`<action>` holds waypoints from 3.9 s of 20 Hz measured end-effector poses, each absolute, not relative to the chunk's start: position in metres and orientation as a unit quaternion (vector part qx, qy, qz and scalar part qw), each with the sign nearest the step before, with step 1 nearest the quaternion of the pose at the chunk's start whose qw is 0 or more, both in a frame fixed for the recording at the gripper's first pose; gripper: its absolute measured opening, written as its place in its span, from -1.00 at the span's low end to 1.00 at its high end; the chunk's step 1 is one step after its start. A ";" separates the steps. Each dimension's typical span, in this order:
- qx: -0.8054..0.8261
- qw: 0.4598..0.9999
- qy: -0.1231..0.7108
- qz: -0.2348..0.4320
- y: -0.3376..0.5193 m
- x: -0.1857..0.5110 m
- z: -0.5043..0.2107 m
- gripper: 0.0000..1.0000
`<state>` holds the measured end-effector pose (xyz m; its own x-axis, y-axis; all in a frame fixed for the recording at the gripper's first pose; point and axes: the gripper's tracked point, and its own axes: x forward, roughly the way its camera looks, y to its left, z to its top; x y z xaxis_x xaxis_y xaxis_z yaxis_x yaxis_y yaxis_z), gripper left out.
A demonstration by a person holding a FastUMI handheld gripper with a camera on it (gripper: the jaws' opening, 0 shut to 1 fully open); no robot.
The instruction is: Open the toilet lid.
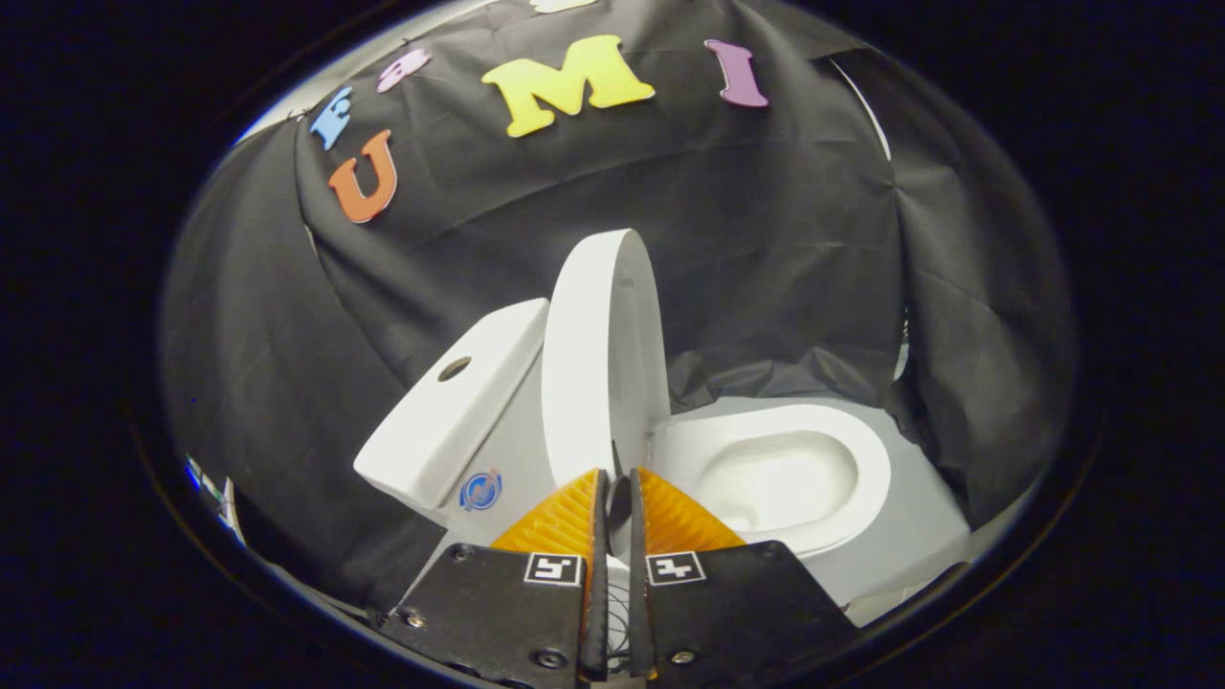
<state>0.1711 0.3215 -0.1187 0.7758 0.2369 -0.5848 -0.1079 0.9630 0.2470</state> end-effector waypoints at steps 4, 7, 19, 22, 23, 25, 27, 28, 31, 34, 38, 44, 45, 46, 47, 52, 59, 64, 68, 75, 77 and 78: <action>0.071 0.937 0.323 0.111 0.352 0.170 -0.121 -0.77; 0.050 0.937 0.324 0.121 0.372 0.170 -0.123 -0.76; -0.009 0.937 0.316 0.147 0.414 0.170 -0.129 -0.76; 0.011 0.936 0.320 0.145 0.407 0.169 -0.127 -0.70; 0.019 0.934 0.322 0.152 0.407 0.168 -0.128 -0.67; 0.040 0.928 0.320 0.188 0.414 0.161 -0.121 -0.52; 0.039 0.929 0.297 0.219 0.420 0.154 -0.101 -0.38; 0.027 0.933 0.279 0.225 0.419 0.151 -0.088 -0.20; -0.011 0.943 0.230 0.241 0.409 0.140 -0.053 0.31; -0.018 0.951 0.186 0.246 0.385 0.124 -0.026 0.65; -0.029 0.959 0.156 0.237 0.350 0.118 -0.006 0.99; -0.021 0.968 0.128 0.215 0.300 0.100 0.016 0.99; -0.020 0.970 0.120 0.212 0.289 0.095 0.022 0.99; -0.019 0.972 0.111 0.207 0.279 0.090 0.028 0.99; -0.017 0.974 0.100 0.202 0.268 0.085 0.035 0.99; -0.010 0.985 0.040 0.165 0.210 0.060 0.075 0.99; 0.018 0.993 0.015 0.118 0.140 0.030 0.087 0.99; 0.017 0.995 0.005 0.095 0.103 0.001 0.081 0.99; 0.014 0.997 0.000 0.082 0.077 -0.007 0.074 0.99; 0.030 0.996 -0.017 0.086 0.050 -0.014 0.066 0.99; 0.027 0.996 -0.020 0.087 0.046 -0.013 0.063 0.99; 0.022 0.996 -0.021 0.084 0.043 -0.012 0.062 0.99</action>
<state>-0.0119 0.0430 0.0618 0.9850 0.1665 0.0457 -0.1684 0.9849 0.0407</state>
